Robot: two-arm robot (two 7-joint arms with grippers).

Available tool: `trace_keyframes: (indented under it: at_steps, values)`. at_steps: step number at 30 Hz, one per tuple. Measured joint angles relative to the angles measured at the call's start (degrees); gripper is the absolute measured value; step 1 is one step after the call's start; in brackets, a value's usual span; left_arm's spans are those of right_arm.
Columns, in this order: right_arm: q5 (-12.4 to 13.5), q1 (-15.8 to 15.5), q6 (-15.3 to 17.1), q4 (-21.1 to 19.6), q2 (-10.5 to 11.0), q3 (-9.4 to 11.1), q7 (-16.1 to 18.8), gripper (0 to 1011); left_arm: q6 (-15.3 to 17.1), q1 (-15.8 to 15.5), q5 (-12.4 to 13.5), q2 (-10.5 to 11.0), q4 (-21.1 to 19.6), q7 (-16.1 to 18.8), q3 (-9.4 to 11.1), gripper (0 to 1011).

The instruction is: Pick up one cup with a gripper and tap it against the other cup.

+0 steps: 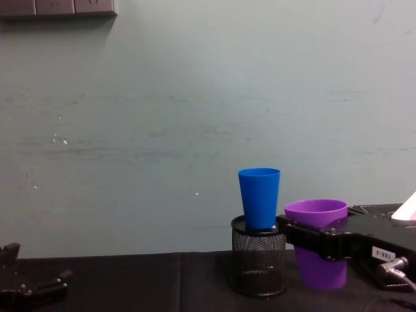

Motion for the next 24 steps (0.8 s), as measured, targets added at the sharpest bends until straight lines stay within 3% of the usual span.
trace_keyframes:
  at_steps: [24]
  values:
    - [0.0,0.0,0.0,0.0,0.0,0.0,0.0,751,0.0,0.0,0.0,0.0,0.0,0.0,0.0,1000]
